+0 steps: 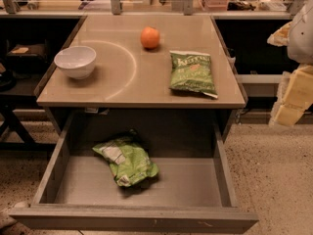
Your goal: Pick green rice chip bag from top drawer and place on counter
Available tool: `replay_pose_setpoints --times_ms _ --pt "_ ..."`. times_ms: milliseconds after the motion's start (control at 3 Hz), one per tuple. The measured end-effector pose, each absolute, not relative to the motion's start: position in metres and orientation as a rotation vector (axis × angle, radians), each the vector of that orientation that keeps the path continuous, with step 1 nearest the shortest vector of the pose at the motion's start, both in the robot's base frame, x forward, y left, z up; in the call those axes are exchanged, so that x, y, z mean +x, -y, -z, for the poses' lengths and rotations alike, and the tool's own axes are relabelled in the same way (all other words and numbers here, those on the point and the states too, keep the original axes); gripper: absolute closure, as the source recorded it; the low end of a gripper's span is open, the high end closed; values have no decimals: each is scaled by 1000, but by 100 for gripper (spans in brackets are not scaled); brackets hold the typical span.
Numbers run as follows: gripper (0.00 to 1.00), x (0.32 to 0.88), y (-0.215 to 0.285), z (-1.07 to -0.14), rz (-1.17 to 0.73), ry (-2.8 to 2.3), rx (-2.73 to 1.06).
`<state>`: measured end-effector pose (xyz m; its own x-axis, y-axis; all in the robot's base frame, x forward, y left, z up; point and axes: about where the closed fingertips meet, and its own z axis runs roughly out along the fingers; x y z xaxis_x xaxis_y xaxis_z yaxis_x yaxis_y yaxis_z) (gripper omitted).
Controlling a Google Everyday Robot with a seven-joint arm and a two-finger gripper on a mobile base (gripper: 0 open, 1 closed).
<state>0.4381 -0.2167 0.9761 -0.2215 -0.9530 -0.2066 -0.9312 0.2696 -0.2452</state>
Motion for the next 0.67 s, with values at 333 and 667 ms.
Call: replay_pose_setpoints --times_ms 333,667 --pt "0 438 211 -978 97 -2212 -1725" --pt "0 436 169 -979 22 -2094 -1775"
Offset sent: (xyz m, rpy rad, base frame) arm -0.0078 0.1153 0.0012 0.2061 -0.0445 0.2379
